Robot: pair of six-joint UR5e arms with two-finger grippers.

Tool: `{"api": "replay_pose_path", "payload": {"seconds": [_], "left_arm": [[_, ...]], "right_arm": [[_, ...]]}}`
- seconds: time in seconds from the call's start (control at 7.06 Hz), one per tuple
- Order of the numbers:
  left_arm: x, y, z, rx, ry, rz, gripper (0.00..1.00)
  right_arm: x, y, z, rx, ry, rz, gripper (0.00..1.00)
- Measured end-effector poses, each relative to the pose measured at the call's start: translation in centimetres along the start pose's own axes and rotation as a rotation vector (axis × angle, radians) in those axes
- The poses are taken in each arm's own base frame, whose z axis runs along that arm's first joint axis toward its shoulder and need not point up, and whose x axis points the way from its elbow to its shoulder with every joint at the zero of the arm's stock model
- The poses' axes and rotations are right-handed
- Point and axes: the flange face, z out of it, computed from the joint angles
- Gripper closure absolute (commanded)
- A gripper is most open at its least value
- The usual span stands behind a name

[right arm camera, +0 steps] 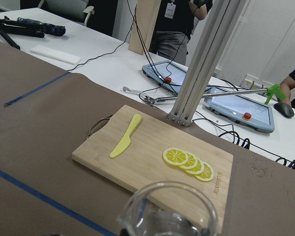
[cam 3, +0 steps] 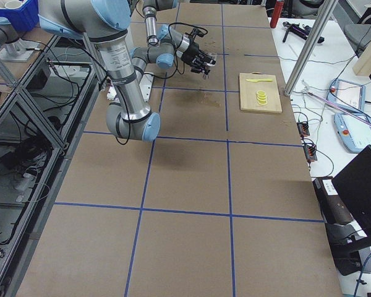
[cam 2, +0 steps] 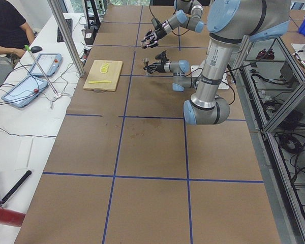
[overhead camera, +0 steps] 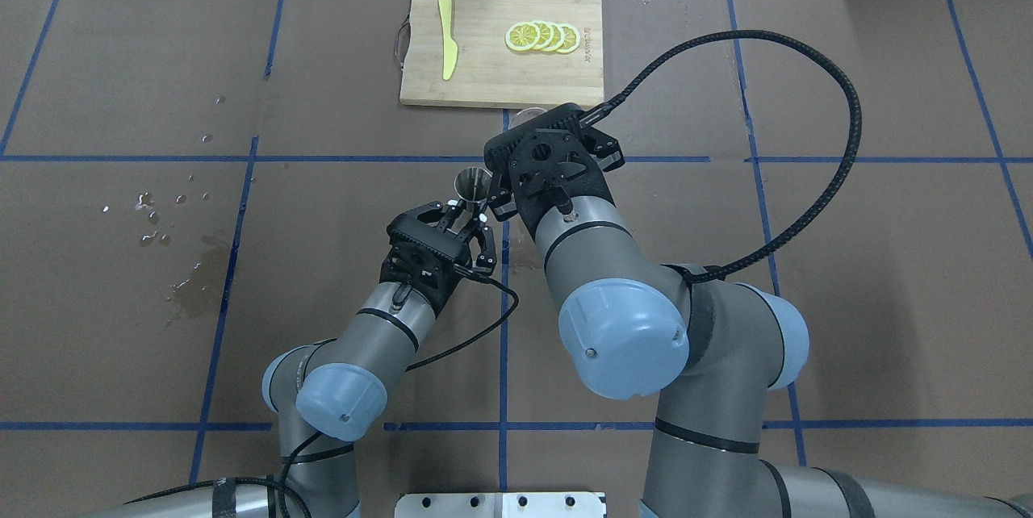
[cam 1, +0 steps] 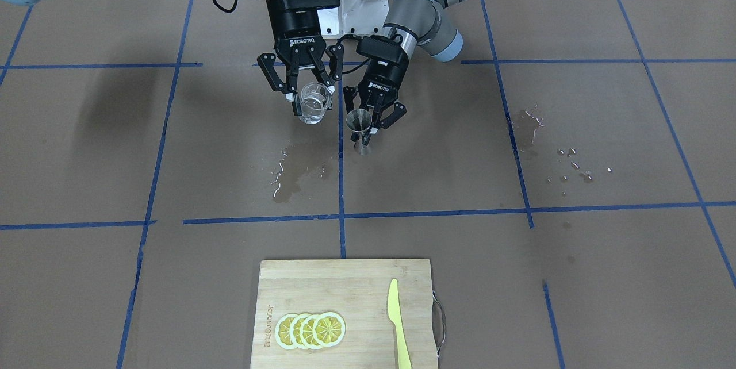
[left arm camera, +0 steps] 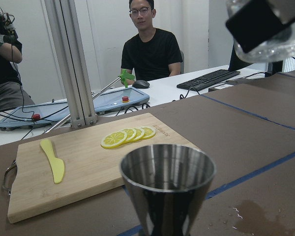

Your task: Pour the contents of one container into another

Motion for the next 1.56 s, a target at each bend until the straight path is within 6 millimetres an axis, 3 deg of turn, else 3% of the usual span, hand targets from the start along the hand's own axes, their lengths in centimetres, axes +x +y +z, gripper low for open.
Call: {"api": "replay_pose_path", "payload": {"seconds": [0.71,1.56], "left_arm": [[0.1,0.0,0.1,0.000,0.000,0.004,1.00],[0.4,-0.2,0.1,0.001,0.000,0.003,1.00]], "right_arm": [[-3.2,-0.8,1.7,-0.049,0.040,-0.101,1.00],[-3.8,-0.7,1.8,-0.092,0.091,-0.415,1.00]]}}
